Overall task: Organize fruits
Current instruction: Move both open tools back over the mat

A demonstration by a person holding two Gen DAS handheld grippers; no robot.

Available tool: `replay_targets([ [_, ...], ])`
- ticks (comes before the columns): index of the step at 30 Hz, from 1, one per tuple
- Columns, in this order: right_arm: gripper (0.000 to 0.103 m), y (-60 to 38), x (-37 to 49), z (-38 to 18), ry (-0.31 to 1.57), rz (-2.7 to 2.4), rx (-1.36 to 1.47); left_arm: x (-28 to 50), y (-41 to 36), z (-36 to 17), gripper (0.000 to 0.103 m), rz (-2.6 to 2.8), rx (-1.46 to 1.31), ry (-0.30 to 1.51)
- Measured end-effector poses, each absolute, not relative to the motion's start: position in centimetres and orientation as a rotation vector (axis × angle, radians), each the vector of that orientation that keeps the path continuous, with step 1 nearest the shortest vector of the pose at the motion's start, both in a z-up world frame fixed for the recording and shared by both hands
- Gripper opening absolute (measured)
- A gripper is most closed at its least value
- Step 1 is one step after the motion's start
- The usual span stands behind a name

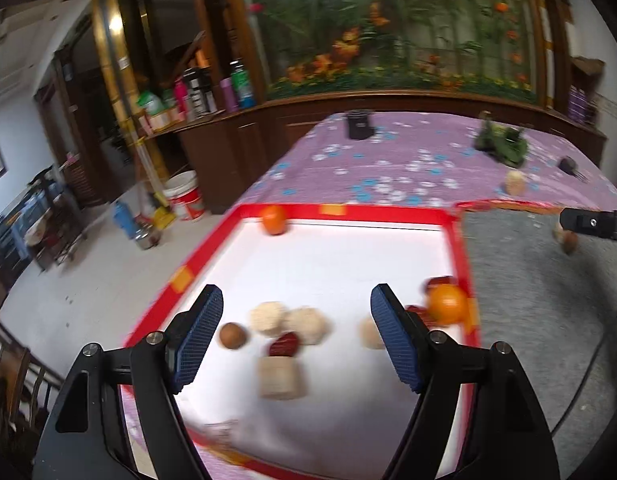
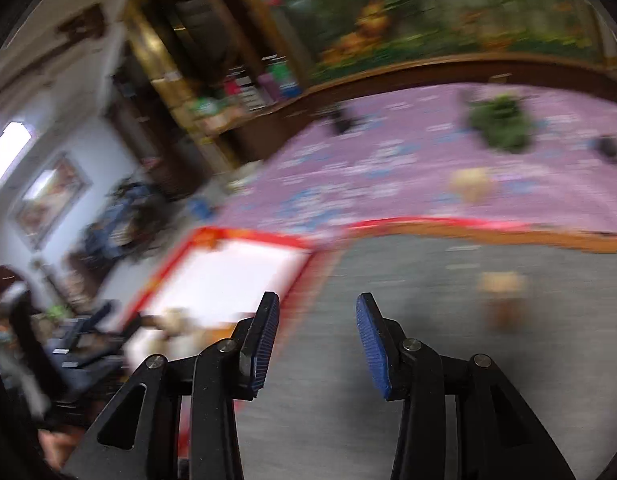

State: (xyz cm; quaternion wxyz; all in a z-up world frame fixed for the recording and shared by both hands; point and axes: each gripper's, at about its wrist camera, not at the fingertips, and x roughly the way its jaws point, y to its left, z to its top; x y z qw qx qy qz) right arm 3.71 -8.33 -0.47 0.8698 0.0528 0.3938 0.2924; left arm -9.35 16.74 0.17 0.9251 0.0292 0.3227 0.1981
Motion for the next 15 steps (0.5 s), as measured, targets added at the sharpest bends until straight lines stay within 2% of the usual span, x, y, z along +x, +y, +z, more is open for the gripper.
replay_targets([
  [8,0.043,-11.2,7.6,-3.6,0.94,0.505,0.068,-7.6,11.1,1.2,0.076,0.27,0.116,0.68],
  [11,0.04,-10.7,8.4,-4.6,0.976,0.485,0.045,-7.8,9.8,1.8,0.076,0.257,0.134,0.675],
  [12,0.036,-10.6,8.3,-4.6,0.96,0.476,0.021,-7.8,9.4,2.0,0.076,0.251,0.141,0.675],
  [13,0.025,-10.4,8.1,-4.7,0.957,0.466,-0.015,-7.8,9.2,2.1,0.076,0.249,0.146,0.676],
  [15,0.025,-10.5,7.6,-4.6,0.955,0.482,-0.021,-7.5,8.5,2.3,0.076,0.248,0.164,0.68],
])
